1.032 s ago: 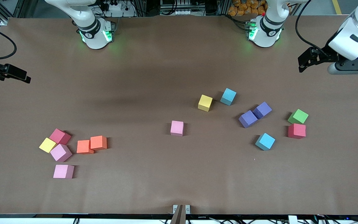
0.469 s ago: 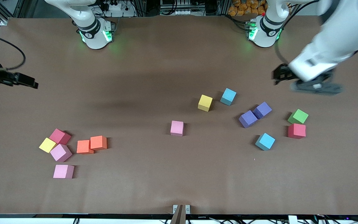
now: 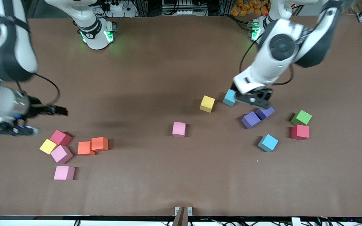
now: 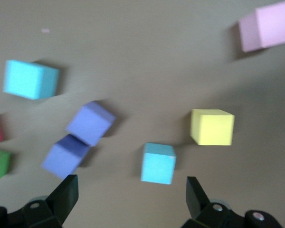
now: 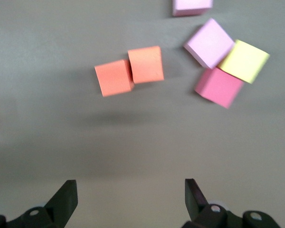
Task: Form number 2 with 11 blocks
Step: 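Grasp the yellow cube with the left gripper while the right gripper grasps an orange cube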
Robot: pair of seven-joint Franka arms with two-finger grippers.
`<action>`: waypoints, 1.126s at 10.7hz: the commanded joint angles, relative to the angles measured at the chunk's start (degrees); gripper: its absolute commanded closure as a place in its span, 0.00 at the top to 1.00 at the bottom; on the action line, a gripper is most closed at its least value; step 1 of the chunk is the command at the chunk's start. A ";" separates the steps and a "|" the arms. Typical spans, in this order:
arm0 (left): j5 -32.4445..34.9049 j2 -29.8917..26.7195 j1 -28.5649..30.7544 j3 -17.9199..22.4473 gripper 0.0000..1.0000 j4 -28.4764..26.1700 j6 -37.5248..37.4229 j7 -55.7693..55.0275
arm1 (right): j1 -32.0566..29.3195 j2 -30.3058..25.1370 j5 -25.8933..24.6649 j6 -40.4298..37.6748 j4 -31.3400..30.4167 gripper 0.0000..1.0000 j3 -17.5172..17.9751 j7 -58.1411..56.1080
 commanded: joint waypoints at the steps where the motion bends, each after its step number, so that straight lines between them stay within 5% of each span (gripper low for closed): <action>1: -2.53 3.99 -3.75 0.22 1.00 0.39 2.89 -1.92 | -0.17 7.49 0.90 7.45 1.41 1.00 0.22 -3.17; 8: -2.10 12.61 -10.18 0.22 1.00 -0.05 11.68 -15.88 | -1.75 18.33 0.55 26.28 1.50 0.71 0.13 -5.03; 12: -0.26 17.01 -10.89 0.58 1.00 -0.31 15.46 -17.65 | -2.80 20.87 0.99 29.81 1.32 0.71 0.13 -6.44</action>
